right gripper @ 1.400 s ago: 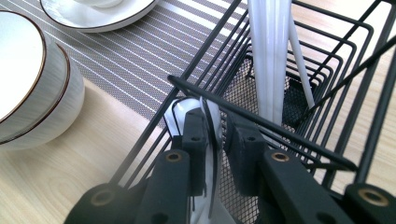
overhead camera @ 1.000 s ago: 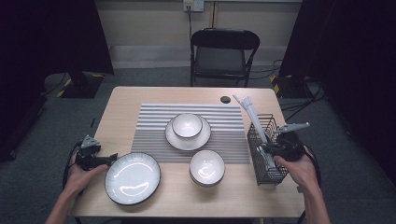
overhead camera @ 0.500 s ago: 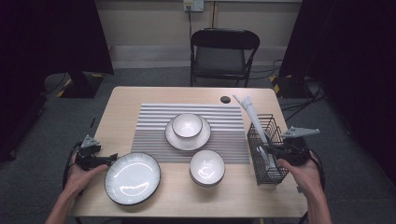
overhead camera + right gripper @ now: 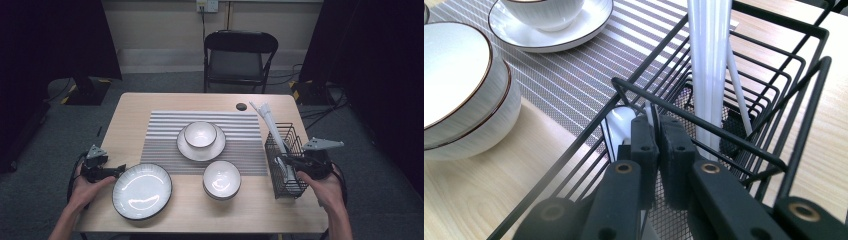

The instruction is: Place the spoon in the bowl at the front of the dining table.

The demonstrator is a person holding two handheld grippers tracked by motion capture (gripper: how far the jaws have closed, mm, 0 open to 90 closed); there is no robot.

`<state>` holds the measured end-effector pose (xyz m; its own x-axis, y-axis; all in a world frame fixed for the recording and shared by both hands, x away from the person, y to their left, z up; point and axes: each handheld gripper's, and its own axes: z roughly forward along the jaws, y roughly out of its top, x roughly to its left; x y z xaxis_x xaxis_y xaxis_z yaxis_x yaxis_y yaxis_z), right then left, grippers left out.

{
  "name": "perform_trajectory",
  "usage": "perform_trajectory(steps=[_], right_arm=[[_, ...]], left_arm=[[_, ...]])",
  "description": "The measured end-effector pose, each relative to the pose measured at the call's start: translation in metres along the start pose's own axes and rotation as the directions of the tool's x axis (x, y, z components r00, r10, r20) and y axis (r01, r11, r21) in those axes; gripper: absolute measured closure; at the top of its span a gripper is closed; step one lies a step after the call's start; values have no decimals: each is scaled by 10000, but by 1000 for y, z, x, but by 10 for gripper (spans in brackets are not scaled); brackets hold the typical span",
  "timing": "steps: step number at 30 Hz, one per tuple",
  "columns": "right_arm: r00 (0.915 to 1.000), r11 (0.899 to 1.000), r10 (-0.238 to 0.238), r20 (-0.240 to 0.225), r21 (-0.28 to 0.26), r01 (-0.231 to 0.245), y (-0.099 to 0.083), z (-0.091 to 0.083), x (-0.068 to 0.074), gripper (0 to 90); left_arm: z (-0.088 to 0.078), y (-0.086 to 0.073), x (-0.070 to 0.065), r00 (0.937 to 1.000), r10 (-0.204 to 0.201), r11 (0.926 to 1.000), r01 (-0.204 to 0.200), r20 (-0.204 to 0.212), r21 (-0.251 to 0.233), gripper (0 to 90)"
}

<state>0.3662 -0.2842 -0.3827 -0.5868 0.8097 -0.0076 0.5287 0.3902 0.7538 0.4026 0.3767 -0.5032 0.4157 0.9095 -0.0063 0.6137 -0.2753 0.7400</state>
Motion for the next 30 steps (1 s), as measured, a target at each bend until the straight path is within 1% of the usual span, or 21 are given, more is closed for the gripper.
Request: perform_trajectory(steps=[1, 3, 5, 9, 14, 17, 19, 22, 24, 26, 30], right_arm=[[9999, 9999, -118, -107, 33, 119, 0, 0, 0, 867], [9997, 9998, -187, -144, 13, 187, 0, 1, 0, 866], [9990, 9993, -358, -260, -73, 357, -1, 0, 1, 866], [9992, 9995, -259, -302, -214, 253, -2, -1, 1, 867], [9969, 9972, -641, -449, -402, 623, -2, -2, 3, 866], [9973, 9977, -569, -467, -390, 551, -2, -2, 2, 866], [9970, 9972, -621, -463, -436, 601, -3, -3, 2, 866], [9966, 9966, -627, -532, -559, 597, -5, -3, 2, 867], [9954, 9952, -759, -580, -662, 720, -6, -3, 2, 867], [9957, 9955, -654, -651, -731, 606, -7, -3, 1, 867], [9956, 9939, -668, -663, -927, 605, -9, -4, 0, 867]], left_arm=[[0, 0, 0, 10000, 3, 10000, -3, -3, 3, 139], [0, 0, 0, 10000, 2, 10000, -2, -3, 3, 139], [0, 0, 0, 10000, -2, 10000, 2, -1, -1, 139], [0, 0, 0, 10000, 3, 10000, -3, -3, 2, 138], [0, 0, 0, 10000, 1, 10000, -1, -2, 2, 139], [0, 0, 0, 10000, 4, 10000, -4, 1, 3, 138], [0, 0, 0, 10000, 1, 10000, -1, -2, 1, 138], [0, 0, 0, 10000, 5, 10000, -5, -5, 3, 138], [0, 0, 0, 10000, 9, 10000, -9, -4, 5, 138], [0, 0, 0, 10000, 6, 10000, -6, -4, 3, 138], [0, 0, 0, 10000, 9, 10000, -9, -1, 2, 138]])
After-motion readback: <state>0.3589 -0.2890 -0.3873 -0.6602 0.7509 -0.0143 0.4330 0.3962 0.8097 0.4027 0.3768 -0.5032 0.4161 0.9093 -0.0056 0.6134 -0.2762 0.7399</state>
